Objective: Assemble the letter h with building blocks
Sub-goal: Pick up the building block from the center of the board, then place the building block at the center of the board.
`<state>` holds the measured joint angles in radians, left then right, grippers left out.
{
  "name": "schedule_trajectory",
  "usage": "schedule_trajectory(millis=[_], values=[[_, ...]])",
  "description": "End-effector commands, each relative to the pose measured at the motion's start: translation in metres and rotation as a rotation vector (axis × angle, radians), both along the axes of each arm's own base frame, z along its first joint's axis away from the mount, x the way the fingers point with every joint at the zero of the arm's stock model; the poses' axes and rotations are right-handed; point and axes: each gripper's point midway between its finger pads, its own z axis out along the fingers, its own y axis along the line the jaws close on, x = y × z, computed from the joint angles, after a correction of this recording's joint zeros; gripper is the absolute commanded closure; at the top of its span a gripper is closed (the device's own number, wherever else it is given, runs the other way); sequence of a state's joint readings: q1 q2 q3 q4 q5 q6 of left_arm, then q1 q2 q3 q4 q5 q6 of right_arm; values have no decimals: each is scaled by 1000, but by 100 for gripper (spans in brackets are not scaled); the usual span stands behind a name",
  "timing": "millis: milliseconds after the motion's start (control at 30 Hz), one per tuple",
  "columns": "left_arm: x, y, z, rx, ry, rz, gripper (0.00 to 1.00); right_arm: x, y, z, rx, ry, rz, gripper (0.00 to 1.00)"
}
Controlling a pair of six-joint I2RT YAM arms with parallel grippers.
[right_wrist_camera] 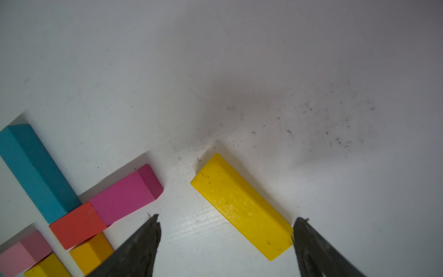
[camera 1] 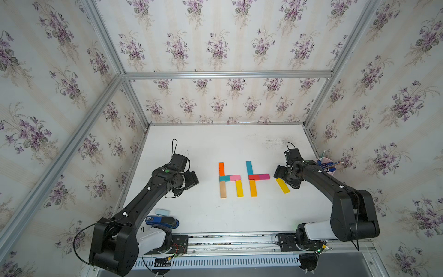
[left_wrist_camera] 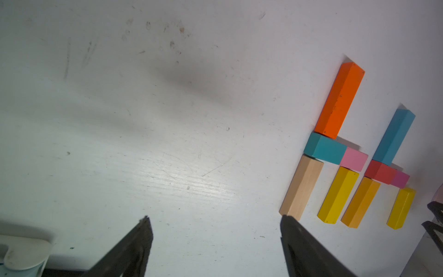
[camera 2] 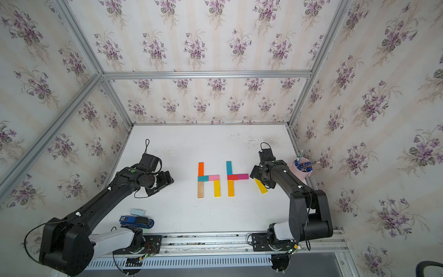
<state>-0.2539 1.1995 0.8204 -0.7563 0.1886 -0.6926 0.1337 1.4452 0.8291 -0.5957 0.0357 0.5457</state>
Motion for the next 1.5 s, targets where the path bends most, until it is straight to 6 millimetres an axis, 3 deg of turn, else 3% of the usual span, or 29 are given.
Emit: schedule_trajectory(millis=[0, 167, 400, 600, 667, 800, 867, 1000, 1133, 1267, 1467], values=[[-2, 3, -3, 18, 3, -11, 14, 2, -3, -13, -7, 14, 17, 15], [-3, 2, -4, 13, 5, -9, 14, -3, -1, -28, 17, 43, 18, 25], [-2, 2, -8, 15, 13, -10, 14, -16, 11, -22, 94, 26, 37, 32], [-2, 0, -10, 3, 16, -7, 14, -23, 9, -23, 89, 50, 22, 59], [-2, 0, -9, 5, 14, -7, 14, -24, 8, -26, 83, 65, 20, 60], [-3, 1, -8, 8, 12, -9, 14, -27, 5, -35, 64, 106, 8, 49], [-3, 1, -8, 8, 13, -8, 14, -27, 4, -35, 60, 105, 6, 51], [-1, 0, -7, 7, 9, -10, 14, -27, 5, -32, 63, 99, 11, 71], [2, -1, -7, 4, 8, -11, 14, -27, 15, -11, 44, 60, 47, 85], [3, -1, -7, 2, 10, -12, 14, -36, 41, 12, -7, 49, 150, 87], [4, -2, -7, -3, 9, -13, 14, -64, 76, 4, -66, 144, 320, 88]])
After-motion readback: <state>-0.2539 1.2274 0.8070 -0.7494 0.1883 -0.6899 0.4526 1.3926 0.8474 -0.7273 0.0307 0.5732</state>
